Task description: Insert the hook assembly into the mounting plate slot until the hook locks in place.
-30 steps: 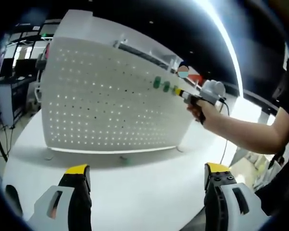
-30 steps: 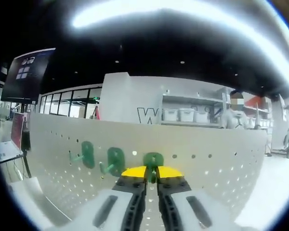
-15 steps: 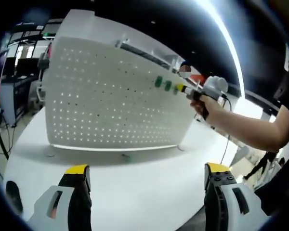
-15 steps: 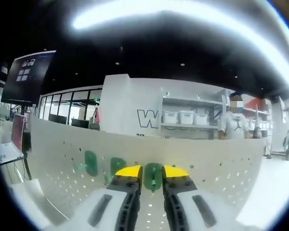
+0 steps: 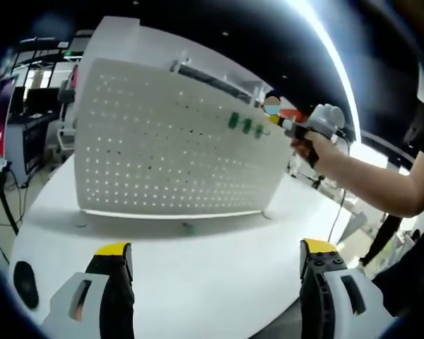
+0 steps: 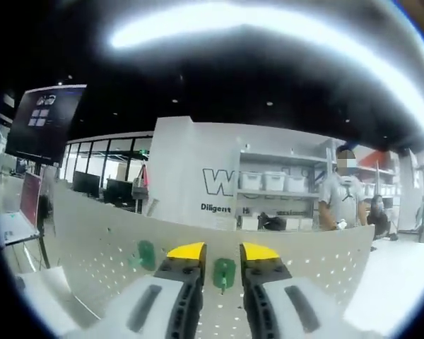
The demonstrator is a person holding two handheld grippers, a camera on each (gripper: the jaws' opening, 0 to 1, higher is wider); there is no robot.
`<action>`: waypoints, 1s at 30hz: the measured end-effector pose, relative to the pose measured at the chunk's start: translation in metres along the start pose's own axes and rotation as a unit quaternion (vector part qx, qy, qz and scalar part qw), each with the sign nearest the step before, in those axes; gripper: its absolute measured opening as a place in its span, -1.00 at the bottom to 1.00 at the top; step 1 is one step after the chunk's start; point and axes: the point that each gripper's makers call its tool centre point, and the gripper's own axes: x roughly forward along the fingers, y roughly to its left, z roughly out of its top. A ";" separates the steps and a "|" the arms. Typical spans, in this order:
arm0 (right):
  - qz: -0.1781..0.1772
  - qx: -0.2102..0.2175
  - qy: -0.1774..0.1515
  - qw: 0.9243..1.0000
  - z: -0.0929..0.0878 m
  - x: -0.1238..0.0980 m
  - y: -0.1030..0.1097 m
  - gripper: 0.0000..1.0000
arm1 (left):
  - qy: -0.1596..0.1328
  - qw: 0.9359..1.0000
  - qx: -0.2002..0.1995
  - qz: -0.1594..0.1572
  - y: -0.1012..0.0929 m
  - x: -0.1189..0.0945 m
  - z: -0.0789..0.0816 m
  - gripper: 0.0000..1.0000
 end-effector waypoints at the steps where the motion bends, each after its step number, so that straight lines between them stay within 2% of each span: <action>1: 0.001 -0.002 0.001 1.000 0.002 -0.004 0.001 -0.65 | -0.001 1.000 0.000 0.000 0.001 -0.002 0.000 1.00; 5: 0.008 -0.006 0.002 1.000 0.007 -0.016 0.005 -0.64 | 0.000 1.000 0.000 0.002 0.004 -0.008 -0.001 1.00; 16: 0.032 0.000 0.029 0.999 0.008 -0.055 0.017 -0.61 | 0.013 1.000 0.006 0.000 0.005 -0.022 0.002 1.00; 30: 0.071 0.010 0.065 0.995 -0.017 -0.092 0.045 -0.59 | 0.031 0.999 0.014 0.000 0.003 -0.031 0.003 1.00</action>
